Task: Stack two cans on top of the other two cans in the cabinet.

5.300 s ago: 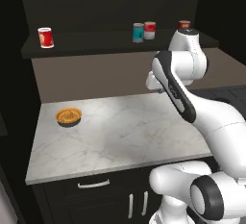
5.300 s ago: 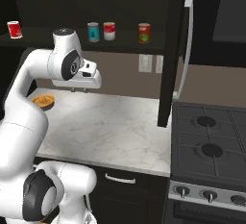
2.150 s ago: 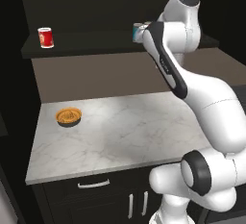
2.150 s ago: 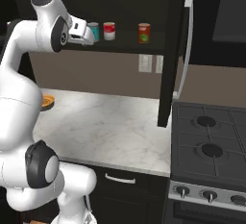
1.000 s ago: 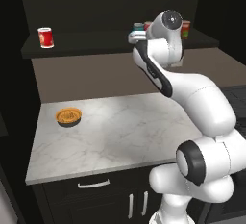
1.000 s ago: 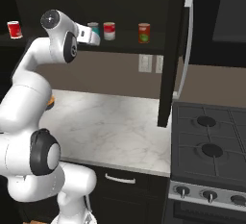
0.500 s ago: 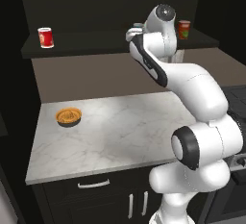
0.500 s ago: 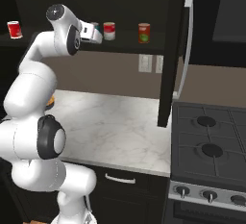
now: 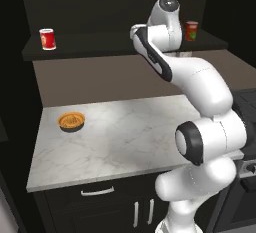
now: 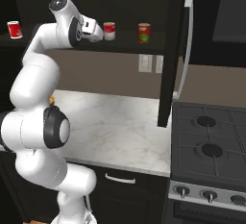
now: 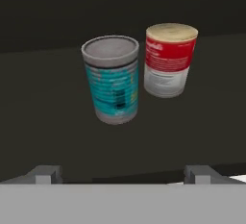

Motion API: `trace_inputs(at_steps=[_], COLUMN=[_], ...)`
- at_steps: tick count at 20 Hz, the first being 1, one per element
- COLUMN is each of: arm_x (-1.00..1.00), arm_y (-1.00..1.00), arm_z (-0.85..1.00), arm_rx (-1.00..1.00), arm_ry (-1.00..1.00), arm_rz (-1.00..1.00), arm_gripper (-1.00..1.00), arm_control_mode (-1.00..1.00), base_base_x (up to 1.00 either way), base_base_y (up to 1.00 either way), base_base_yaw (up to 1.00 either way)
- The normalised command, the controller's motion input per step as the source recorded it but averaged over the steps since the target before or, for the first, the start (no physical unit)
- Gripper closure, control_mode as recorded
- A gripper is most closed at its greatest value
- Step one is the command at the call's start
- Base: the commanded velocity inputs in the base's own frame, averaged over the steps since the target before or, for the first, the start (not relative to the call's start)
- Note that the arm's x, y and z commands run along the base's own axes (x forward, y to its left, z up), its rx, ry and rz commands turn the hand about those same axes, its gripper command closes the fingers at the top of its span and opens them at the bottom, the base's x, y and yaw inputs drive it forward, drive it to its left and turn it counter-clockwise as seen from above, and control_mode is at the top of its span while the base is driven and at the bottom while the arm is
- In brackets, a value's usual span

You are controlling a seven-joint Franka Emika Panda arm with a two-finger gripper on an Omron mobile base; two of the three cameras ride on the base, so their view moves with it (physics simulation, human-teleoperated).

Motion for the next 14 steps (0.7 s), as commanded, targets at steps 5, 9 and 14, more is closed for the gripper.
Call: trace_inputs(at_steps=[5, 9, 14], arm_x=[0.20, 0.27, 0.29], arm_y=[0.00, 0.00, 0.02], arm_z=[-0.03, -0.06, -0.02], arm_rx=[0.00, 0.00, 0.00], arm_ry=[0.00, 0.00, 0.00], arm_rz=[0.00, 0.00, -0.01], arm_gripper=[-1.00, -1.00, -1.00], arm_control_mode=[-1.00, -1.00, -1.00], base_base_x=[0.00, 0.00, 0.00], base_base_y=[0.00, 0.00, 0.00], base_base_yaw=[0.00, 0.00, 0.00])
